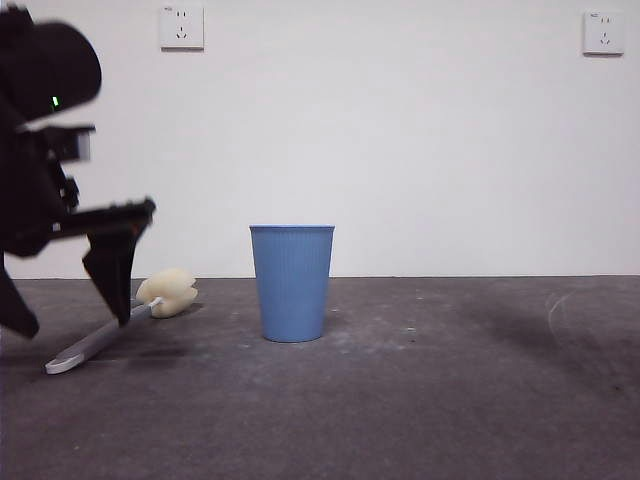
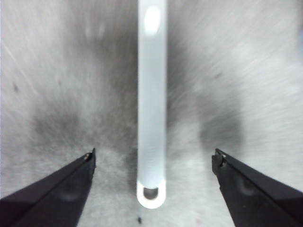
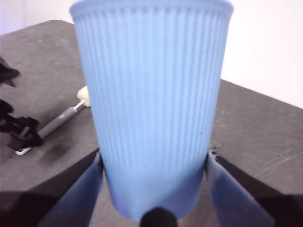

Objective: Pick up the cup brush,pick up the cup,insert the brush into the cup,clean the cup,put the cup brush back,put the cup back to the fixed position on the table

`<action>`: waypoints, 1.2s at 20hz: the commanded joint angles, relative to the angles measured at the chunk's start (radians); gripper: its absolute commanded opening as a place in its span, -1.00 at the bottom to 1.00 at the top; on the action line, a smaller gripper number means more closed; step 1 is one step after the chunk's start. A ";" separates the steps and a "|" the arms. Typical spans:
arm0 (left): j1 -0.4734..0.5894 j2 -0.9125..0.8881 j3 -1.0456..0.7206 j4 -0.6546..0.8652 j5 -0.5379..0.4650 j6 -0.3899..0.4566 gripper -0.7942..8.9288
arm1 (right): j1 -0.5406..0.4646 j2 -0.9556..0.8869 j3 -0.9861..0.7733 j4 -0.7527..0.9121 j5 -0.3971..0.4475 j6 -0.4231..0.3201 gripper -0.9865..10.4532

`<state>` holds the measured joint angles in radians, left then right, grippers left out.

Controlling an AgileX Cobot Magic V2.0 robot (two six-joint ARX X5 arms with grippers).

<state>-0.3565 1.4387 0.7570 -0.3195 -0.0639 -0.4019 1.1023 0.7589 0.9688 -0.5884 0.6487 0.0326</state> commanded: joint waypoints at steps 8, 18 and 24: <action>-0.003 -0.361 -0.009 -0.086 0.107 0.049 0.00 | -0.057 0.010 -0.260 0.518 0.014 -0.140 -0.85; -0.005 -0.660 -0.009 -0.263 0.128 0.124 0.00 | -0.464 0.307 -0.652 1.228 -0.363 0.002 -0.85; -0.005 -0.678 -0.009 -0.268 0.151 0.138 0.00 | -0.570 0.717 -0.646 1.620 -0.493 0.001 -0.85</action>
<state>-0.3576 0.7620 0.7570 -0.5900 0.0830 -0.2794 0.5320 1.4673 0.3244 1.0210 0.1535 0.0196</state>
